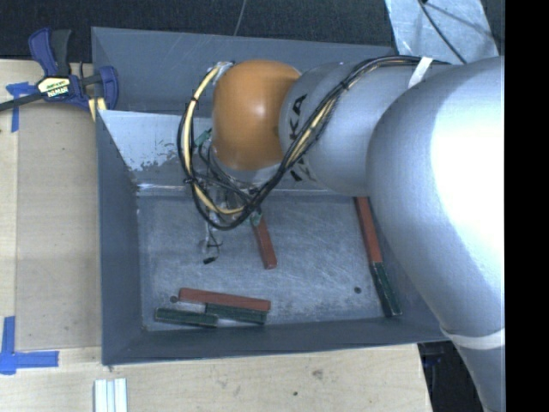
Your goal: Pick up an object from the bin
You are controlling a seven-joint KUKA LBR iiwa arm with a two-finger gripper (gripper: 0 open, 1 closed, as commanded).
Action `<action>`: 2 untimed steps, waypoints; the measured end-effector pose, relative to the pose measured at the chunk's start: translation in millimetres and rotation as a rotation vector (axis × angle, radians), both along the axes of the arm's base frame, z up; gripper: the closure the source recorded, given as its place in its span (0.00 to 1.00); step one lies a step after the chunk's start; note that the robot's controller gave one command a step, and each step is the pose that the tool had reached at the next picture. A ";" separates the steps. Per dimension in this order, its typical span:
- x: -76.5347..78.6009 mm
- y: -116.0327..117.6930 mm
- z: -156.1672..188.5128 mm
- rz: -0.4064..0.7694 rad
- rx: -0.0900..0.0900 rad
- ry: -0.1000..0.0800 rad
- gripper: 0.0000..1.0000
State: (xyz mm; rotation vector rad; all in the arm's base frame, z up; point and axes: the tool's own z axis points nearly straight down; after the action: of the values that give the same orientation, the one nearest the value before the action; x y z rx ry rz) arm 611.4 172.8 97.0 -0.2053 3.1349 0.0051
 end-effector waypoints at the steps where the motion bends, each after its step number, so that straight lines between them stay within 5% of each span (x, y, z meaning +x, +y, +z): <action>1: 16.1 -62.3 34.6 -0.144 -0.004 -0.009 0.00; 2: -6.3 -92.8 2.5 -0.142 -0.003 -0.004 1.00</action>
Offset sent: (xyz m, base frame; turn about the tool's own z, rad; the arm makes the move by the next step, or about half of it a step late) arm -0.0072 -0.0919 0.0021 0.1415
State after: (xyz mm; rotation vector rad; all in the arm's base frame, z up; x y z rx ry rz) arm 605.1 80.1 99.5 0.0181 3.1379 0.0000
